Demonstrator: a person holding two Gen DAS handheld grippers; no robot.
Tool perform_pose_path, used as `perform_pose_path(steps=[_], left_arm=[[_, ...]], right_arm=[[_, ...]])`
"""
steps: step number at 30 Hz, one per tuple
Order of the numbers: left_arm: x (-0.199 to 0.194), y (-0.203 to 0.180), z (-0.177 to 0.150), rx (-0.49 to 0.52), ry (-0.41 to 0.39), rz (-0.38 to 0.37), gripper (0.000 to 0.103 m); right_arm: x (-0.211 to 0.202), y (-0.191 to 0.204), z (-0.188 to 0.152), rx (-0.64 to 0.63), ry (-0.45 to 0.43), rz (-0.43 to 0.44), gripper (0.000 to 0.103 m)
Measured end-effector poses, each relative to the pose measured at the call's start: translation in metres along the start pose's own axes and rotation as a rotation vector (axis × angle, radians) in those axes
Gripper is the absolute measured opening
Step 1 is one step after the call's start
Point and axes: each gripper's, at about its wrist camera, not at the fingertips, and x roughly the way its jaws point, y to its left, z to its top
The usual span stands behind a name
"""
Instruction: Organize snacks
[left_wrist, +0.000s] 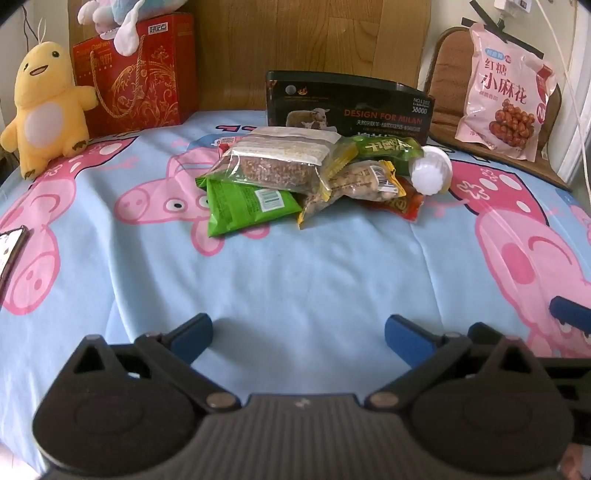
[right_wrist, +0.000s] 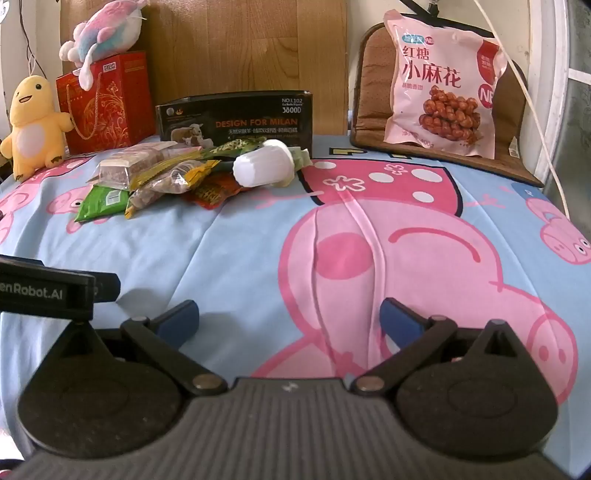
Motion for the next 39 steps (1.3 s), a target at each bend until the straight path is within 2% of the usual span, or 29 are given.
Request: perform_pose_path(steps=[30, 39], left_arm=[[-0.002, -0.001, -0.004, -0.007, -0.024, -0.022, 0.103], [-0.010, 0.015, -0.014, -0.028, -0.088, -0.105, 0.103]], right_arm=[[-0.004, 0.000, -0.003, 0.016, -0.010, -0.003, 0.103], [-0.005, 0.001, -0.005, 0.018, -0.020, 0.004, 0.103]])
